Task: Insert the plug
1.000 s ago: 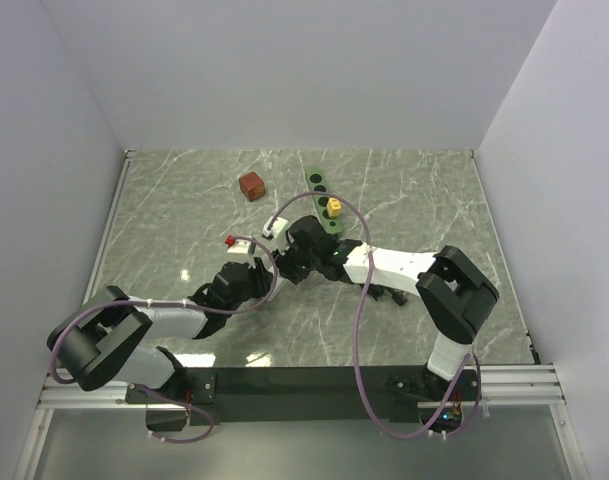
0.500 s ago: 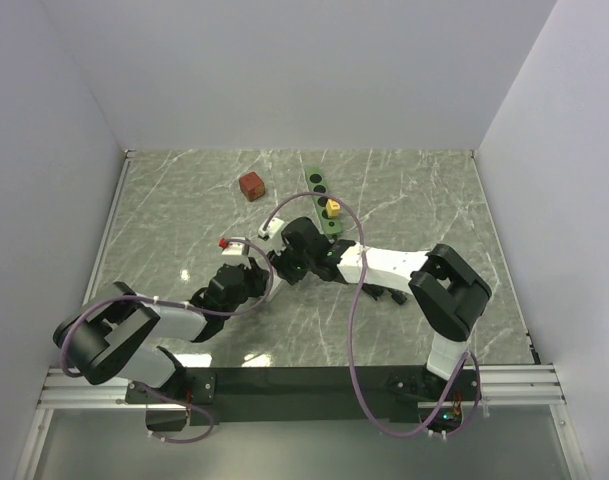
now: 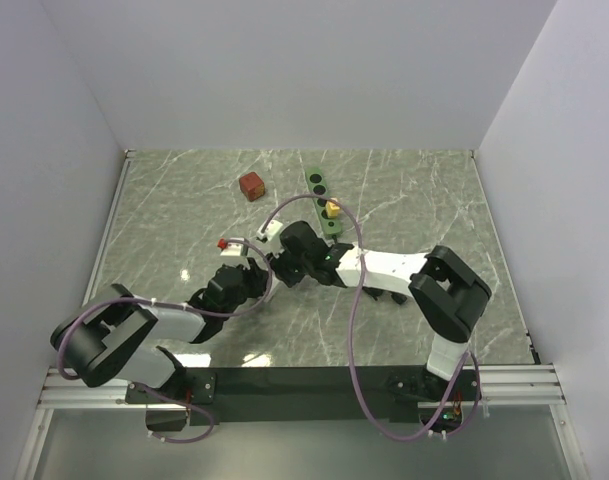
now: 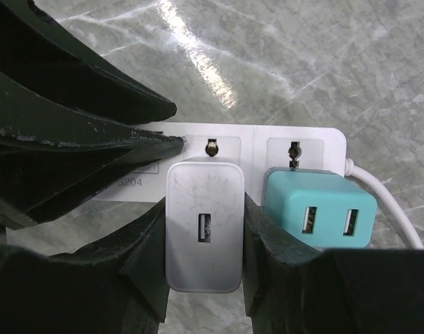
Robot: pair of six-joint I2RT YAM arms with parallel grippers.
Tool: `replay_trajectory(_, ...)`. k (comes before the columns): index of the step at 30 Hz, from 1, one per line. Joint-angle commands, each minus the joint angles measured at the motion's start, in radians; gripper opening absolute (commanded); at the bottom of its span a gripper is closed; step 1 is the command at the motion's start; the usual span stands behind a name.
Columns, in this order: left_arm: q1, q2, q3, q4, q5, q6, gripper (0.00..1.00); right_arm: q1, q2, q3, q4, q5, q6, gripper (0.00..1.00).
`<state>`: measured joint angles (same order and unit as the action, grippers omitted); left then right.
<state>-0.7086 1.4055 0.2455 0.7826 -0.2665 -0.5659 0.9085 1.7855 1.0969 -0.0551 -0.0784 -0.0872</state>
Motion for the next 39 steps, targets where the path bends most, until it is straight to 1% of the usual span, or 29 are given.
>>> replay_trajectory(1, -0.017, -0.023, -0.034, -0.080, 0.081, -0.023, 0.33, 0.055, 0.012, -0.066, -0.085, -0.090, 0.041, 0.44)
replay_trajectory(4, -0.017, -0.039, -0.037, -0.086, 0.075, -0.023, 0.35, 0.053, -0.034, -0.080, -0.063, -0.057, 0.050, 0.55)
replay_trajectory(6, -0.017, -0.043, -0.038, -0.082, 0.073, -0.025, 0.35, 0.053, -0.063, -0.091, -0.055, -0.032, 0.058, 0.59)
replay_trajectory(7, -0.015, -0.043, -0.040, -0.080, 0.076, -0.028, 0.35, 0.053, -0.073, -0.101, -0.040, -0.026, 0.061, 0.64)
replay_trajectory(8, -0.017, -0.042, -0.040, -0.079, 0.076, -0.028, 0.35, 0.053, -0.086, -0.106, -0.032, -0.021, 0.061, 0.66)
replay_trajectory(9, -0.017, -0.042, -0.040, -0.074, 0.076, -0.029, 0.35, 0.053, -0.106, -0.111, -0.025, -0.014, 0.066, 0.76)
replay_trajectory(13, -0.017, -0.036, -0.041, -0.066, 0.069, -0.032, 0.35, 0.053, -0.162, -0.134, -0.008, 0.032, 0.073, 0.79)
replay_trajectory(14, -0.017, -0.037, -0.043, -0.066, 0.064, -0.031, 0.35, 0.053, -0.178, -0.137, -0.006, 0.048, 0.072, 0.93)
replay_trajectory(15, -0.017, -0.039, -0.037, -0.069, 0.061, -0.031, 0.35, 0.052, -0.211, -0.143, -0.011, 0.058, 0.072, 0.94)
replay_trajectory(17, -0.017, -0.049, -0.028, -0.082, 0.062, -0.026, 0.39, 0.053, -0.271, -0.154, -0.028, 0.077, 0.072, 0.94)
replay_trajectory(18, -0.017, -0.057, -0.023, -0.088, 0.064, -0.026, 0.43, 0.050, -0.296, -0.161, -0.041, 0.118, 0.072, 0.95)
replay_trajectory(19, -0.017, -0.078, -0.020, -0.106, 0.062, -0.025, 0.50, 0.047, -0.320, -0.178, -0.043, 0.130, 0.072, 0.95)
replay_trajectory(21, -0.017, -0.109, -0.009, -0.134, 0.044, -0.031, 0.57, 0.035, -0.406, -0.206, -0.040, 0.144, 0.079, 0.95)
replay_trajectory(22, -0.015, -0.144, -0.008, -0.176, 0.029, -0.044, 0.63, 0.017, -0.435, -0.233, -0.031, 0.146, 0.079, 0.95)
replay_trajectory(23, -0.017, -0.163, -0.006, -0.196, 0.012, -0.051, 0.65, 0.004, -0.495, -0.248, -0.025, 0.144, 0.086, 0.96)
replay_trajectory(24, -0.017, -0.183, -0.005, -0.219, -0.022, -0.054, 0.67, -0.009, -0.524, -0.262, -0.012, 0.144, 0.086, 0.96)
replay_trajectory(25, -0.017, -0.222, -0.003, -0.242, -0.037, -0.058, 0.71, -0.040, -0.550, -0.285, -0.005, 0.134, 0.086, 0.96)
replay_trajectory(26, -0.017, -0.244, -0.003, -0.284, -0.054, -0.061, 0.73, -0.055, -0.578, -0.299, 0.003, 0.132, 0.113, 0.96)
replay_trajectory(28, -0.015, -0.307, 0.001, -0.325, -0.109, -0.077, 0.77, -0.109, -0.649, -0.336, 0.035, 0.112, 0.133, 0.96)
replay_trajectory(29, -0.015, -0.327, 0.009, -0.379, -0.131, -0.083, 0.78, -0.129, -0.696, -0.351, 0.053, 0.103, 0.141, 0.96)
replay_trajectory(30, -0.014, -0.344, 0.015, -0.402, -0.149, -0.088, 0.79, -0.154, -0.721, -0.368, 0.096, 0.088, 0.148, 0.97)
replay_trajectory(31, -0.003, -0.380, 0.021, -0.428, -0.177, -0.095, 0.81, -0.196, -0.744, -0.399, 0.116, 0.053, 0.168, 0.96)
replay_trajectory(35, 0.043, -0.460, 0.086, -0.522, -0.178, -0.069, 0.82, -0.292, -0.856, -0.462, 0.198, 0.043, 0.204, 0.96)
replay_trajectory(39, 0.077, -0.566, 0.173, -0.595, -0.237, -0.023, 0.85, -0.388, -0.923, -0.529, 0.289, 0.023, 0.234, 0.97)
